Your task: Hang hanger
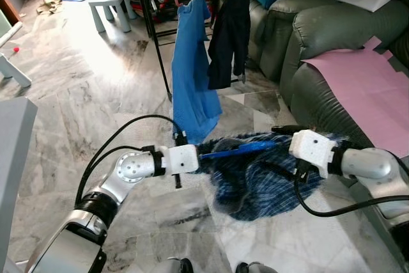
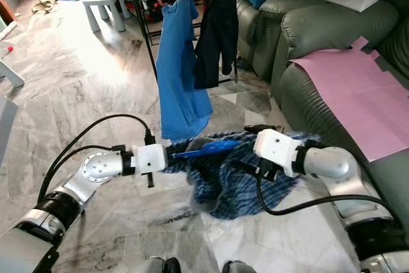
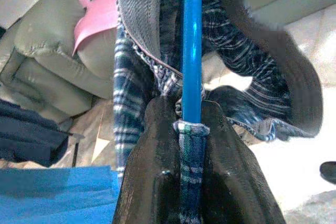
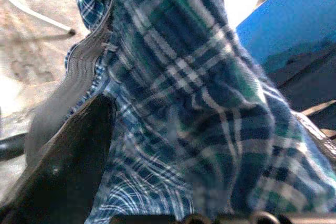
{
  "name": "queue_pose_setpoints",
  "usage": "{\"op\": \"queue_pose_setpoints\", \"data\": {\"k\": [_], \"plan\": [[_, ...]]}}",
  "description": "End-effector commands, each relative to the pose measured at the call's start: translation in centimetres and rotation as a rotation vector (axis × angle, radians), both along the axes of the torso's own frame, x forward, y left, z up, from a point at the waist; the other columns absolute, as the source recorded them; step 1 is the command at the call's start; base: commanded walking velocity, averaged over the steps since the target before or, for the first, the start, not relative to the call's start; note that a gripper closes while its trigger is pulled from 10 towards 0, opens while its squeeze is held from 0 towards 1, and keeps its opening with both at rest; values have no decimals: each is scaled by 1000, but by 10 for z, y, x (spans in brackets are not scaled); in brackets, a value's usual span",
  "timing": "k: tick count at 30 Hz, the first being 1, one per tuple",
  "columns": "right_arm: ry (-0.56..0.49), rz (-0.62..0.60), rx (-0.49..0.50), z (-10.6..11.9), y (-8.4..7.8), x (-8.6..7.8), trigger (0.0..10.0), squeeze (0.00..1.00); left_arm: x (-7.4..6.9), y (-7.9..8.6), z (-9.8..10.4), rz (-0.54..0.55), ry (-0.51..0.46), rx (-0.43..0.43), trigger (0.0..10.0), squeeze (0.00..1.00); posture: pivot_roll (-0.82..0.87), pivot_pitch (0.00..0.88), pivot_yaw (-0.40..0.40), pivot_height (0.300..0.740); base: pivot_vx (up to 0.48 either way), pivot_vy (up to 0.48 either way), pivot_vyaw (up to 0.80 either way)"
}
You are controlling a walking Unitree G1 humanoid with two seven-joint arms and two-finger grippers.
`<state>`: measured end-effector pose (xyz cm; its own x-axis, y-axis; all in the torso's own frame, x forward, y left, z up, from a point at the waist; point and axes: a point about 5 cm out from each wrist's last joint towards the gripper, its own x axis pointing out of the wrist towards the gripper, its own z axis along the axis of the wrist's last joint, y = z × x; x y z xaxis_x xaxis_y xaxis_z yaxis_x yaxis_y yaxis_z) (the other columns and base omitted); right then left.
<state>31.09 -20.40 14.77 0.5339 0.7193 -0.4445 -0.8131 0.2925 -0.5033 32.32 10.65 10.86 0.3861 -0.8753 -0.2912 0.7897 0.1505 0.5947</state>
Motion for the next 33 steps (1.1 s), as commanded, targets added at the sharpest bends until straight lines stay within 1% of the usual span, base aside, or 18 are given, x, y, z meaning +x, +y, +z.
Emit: {"op": "queue_pose_setpoints", "data": {"k": [1, 2, 3, 4, 6, 9, 12, 13, 16, 33], "plan": [[29, 53, -31, -2, 4, 6, 10000, 0, 0, -4, 10, -37, -30, -35, 0, 0, -107, 102, 35, 740, 0, 0, 0], [32, 60, -40, -1, 4, 9, 7843, 0, 0, -4, 11, -46, -28, -37, 0, 0, -107, 102, 35, 740, 0, 0, 0], [30, 70, -47, 1, 4, 11, 1373, 0, 0, -5, 12, -51, -27, -37, 0, 0, -103, 102, 33, 740, 0, 0, 0], [35, 89, -54, 5, 5, 14, 0, 0, -1, -5, 12, -58, -29, -27, 0, 0, -103, 102, 33, 740, 0, 0, 0], [30, 126, -70, 11, 8, 17, 0, 0, -3, -3, 7, -68, -19, 0, 0, 0, -104, 105, 34, 740, 0, 0, 0], [30, 148, -80, 16, 10, 20, 0, 0, -4, -2, 4, -69, -14, 20, 0, 0, -106, 105, 34, 740, 0, 0, 0], [46, 175, -97, 20, 9, 22, 0, 0, -4, 0, 0, -65, 0, 32, 0, 0, -106, 106, 35, 740, 0, 0, 0], [59, 185, -106, 20, 7, 22, 0, 0, -5, 1, -2, -73, 0, 57, 0, 0, -106, 105, 35, 740, 0, 0, 0], [37, 183, -115, 19, 8, 23, 0, 0, -5, 2, -3, -65, 8, 65, 0, 0, -105, 107, 36, 740, 0, 0, 0], [37, 183, -115, 19, 8, 23, 0, 0, -5, 2, -3, -65, 8, 65, 0, 0, -105, 107, 36, 740, 0, 0, 0]]}}
